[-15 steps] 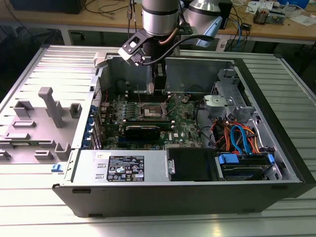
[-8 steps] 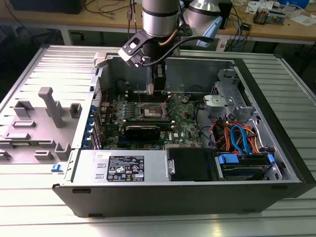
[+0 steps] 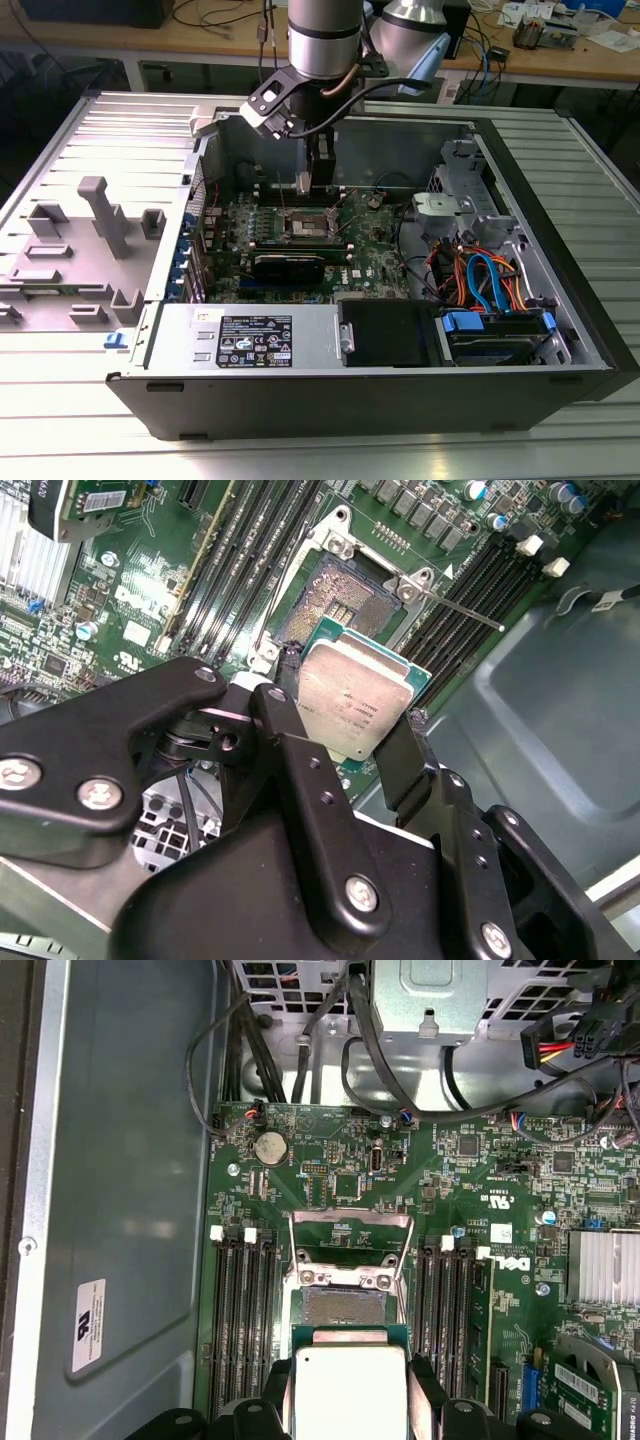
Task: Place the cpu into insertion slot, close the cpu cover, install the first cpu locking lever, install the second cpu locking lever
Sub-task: 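Place the cpu into insertion slot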
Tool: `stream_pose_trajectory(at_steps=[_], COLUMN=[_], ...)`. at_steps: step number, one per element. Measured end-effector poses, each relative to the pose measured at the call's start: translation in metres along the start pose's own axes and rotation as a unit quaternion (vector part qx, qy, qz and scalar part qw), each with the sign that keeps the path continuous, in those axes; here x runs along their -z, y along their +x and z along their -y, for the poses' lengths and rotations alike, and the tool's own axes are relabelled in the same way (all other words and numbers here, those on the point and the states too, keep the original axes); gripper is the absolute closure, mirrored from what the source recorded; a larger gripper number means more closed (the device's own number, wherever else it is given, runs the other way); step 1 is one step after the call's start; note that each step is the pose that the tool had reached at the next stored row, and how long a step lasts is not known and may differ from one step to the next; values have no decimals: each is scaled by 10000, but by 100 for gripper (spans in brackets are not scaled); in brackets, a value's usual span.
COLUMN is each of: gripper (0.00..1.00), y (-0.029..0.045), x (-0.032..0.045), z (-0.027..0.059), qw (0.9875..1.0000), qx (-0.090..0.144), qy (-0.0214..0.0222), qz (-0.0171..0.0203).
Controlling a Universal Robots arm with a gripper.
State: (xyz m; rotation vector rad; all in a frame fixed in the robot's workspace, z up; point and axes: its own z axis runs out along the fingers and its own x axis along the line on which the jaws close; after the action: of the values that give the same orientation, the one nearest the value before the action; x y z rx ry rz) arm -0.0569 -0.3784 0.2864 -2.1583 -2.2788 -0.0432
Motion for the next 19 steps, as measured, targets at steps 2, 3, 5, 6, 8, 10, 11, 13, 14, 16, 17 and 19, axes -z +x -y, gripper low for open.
stream_pose_trajectory(at_steps=[2,3,5,6,8,10,11,13,14,16,17,19], gripper=[45,45,45,45,45,45,45,45,45,45,45,45], y=[0,0,0,0,-1,-1,-1,-1,-1,-1,-1,-1], x=[-5,-6,-10,-12,-16,-20,-22,-26,-31,-35,-35,-35], z=[0,0,0,0,0,0,0,0,1,1,1,1], qw=[10000,10000,10000,10000,10000,10000,10000,10000,10000,10000,10000,10000], qx=[0,0,0,0,0,0,0,0,0,0,0,0], qy=[0,0,0,0,0,1,1,1,1,0,1,1], qz=[0,0,0,0,0,0,0,0,0,0,0,0])
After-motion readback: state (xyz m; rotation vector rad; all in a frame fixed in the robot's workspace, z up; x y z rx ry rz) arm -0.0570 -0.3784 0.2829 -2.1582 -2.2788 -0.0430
